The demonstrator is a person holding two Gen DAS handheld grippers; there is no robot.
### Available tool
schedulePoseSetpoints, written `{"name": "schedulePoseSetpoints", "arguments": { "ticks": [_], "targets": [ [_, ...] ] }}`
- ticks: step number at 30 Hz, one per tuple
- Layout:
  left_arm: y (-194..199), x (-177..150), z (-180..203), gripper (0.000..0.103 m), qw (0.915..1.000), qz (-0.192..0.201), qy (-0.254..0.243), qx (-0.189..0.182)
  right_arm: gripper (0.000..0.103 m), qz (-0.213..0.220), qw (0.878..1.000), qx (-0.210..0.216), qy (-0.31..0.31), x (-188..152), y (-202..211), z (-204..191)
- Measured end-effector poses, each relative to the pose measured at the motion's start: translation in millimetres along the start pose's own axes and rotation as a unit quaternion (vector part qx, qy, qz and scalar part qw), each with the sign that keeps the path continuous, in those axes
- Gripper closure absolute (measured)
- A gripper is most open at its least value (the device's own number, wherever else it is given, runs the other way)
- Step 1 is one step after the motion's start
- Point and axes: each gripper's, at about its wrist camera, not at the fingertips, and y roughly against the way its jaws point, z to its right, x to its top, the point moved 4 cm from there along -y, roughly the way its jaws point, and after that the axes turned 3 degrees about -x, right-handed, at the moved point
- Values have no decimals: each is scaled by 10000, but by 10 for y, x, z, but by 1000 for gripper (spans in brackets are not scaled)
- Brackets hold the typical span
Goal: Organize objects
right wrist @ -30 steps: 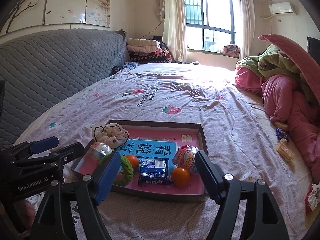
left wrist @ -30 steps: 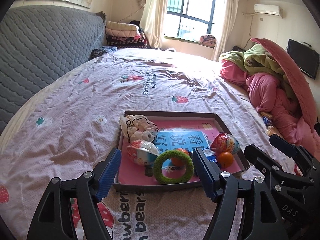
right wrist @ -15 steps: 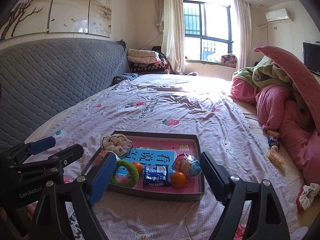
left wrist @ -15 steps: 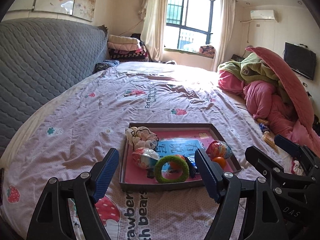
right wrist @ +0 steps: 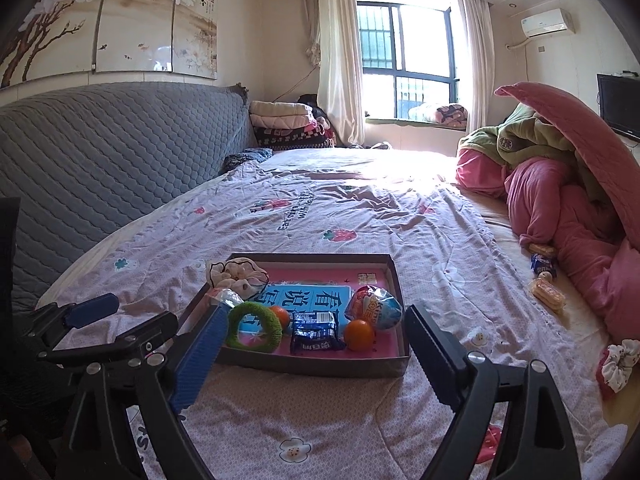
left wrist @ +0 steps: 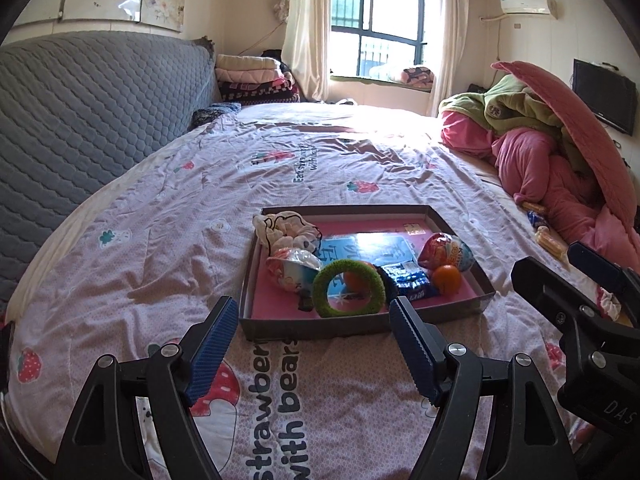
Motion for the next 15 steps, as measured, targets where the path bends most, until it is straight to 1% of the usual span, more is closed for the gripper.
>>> {"name": "schedulePoseSetpoints", "arguments": {
  "ticks": [8, 15],
  "targets": [
    [-86, -261, 42, 24, 9999, -167, 23, 16, 13, 112, 9999, -81, -43, -147, 54, 15],
    [-81, -320, 32, 24, 10000, -39, -20, -28, 13, 137, 9998, -118, -22, -251, 50, 30]
  ]
}}
